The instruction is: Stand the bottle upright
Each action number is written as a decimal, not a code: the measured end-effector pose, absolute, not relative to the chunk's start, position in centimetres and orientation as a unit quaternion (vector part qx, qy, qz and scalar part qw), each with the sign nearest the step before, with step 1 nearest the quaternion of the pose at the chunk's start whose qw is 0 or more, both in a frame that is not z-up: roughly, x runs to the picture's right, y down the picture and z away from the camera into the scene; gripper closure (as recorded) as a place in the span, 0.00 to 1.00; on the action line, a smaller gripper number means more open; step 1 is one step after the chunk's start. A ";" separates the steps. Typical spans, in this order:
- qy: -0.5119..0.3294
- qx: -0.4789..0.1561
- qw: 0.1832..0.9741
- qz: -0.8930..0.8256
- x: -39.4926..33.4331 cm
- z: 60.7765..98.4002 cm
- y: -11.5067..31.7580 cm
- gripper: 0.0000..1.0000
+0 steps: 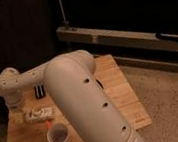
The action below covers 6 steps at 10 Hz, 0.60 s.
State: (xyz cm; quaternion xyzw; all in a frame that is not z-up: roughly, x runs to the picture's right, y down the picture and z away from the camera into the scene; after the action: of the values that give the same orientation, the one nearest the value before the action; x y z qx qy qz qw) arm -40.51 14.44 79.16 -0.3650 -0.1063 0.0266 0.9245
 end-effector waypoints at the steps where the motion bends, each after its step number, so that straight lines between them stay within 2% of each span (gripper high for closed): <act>1: -0.107 -0.370 0.923 0.026 -40.7 79.5 14.8 0.35; 6: -0.168 -0.379 0.907 0.075 -40.7 80.2 14.1 0.35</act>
State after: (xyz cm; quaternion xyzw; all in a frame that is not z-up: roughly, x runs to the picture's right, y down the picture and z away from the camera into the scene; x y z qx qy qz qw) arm -40.69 14.07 80.24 -0.3788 -0.1677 0.0745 0.9071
